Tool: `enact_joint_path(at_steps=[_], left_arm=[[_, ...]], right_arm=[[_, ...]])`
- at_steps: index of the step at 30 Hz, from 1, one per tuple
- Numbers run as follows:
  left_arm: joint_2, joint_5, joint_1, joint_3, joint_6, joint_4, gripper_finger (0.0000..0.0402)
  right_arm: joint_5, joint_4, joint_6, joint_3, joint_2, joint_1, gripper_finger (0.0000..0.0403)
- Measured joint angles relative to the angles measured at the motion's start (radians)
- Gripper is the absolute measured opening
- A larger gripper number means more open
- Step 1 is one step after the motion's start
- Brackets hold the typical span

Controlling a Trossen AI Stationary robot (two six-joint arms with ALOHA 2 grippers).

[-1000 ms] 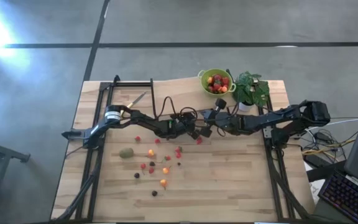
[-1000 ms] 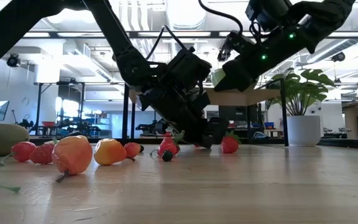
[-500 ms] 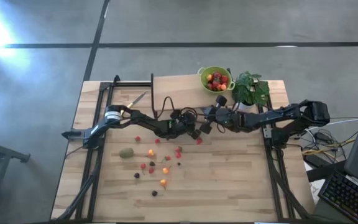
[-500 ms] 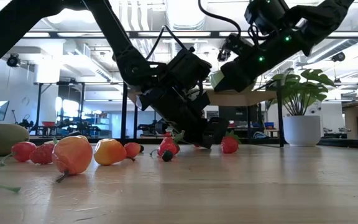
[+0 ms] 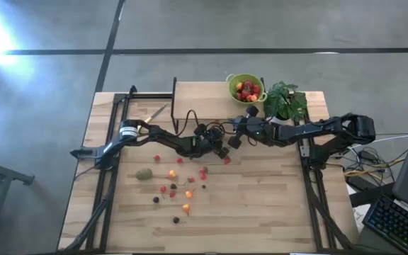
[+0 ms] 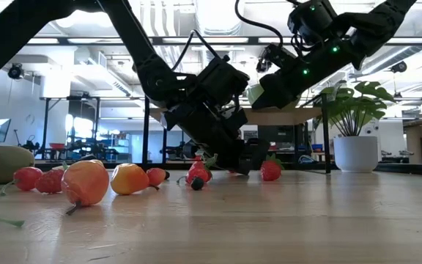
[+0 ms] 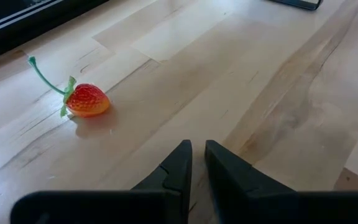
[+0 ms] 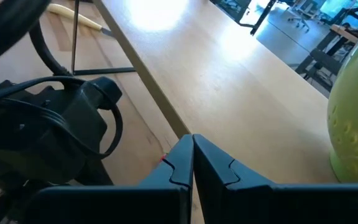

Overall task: Build produce basket
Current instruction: Put the strawberry into the green basket

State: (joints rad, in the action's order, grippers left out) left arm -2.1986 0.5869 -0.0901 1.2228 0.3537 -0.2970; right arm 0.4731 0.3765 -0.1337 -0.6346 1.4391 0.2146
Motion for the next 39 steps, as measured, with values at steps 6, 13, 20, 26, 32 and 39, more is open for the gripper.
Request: enact_joint_path(at_steps=[6, 13, 20, 26, 32, 39], left_arm=[[0.008, 0.012, 0.026, -0.001, -0.011, 0.017, 0.0057], [0.064, 0.078, 0.086, -0.035, -0.014, 0.102, 0.0057], [0.199, 0.047, 0.097, -0.237, 0.038, -0.001, 0.0057], [0.334, -0.049, 0.071, -0.434, 0.003, -0.303, 0.0057], [0.384, -0.075, 0.046, -0.52, -0.153, -0.493, 0.0057], [0.384, -0.073, 0.024, -0.533, -0.18, -0.496, 0.0057]], right_arm=[[-0.016, -0.005, 0.015, 0.001, -0.001, -0.045, 0.0008], [-0.018, -0.073, 0.093, 0.001, -0.002, -0.162, 0.0008], [0.011, -0.187, 0.322, 0.03, -0.002, -0.296, 0.0008], [0.322, -0.103, 0.602, 0.132, 0.017, -0.432, 0.0008], [0.455, 0.128, 0.632, 0.165, 0.124, -0.457, 0.0008], [0.594, 0.326, 0.588, 0.088, 0.342, -0.455, 0.0008]])
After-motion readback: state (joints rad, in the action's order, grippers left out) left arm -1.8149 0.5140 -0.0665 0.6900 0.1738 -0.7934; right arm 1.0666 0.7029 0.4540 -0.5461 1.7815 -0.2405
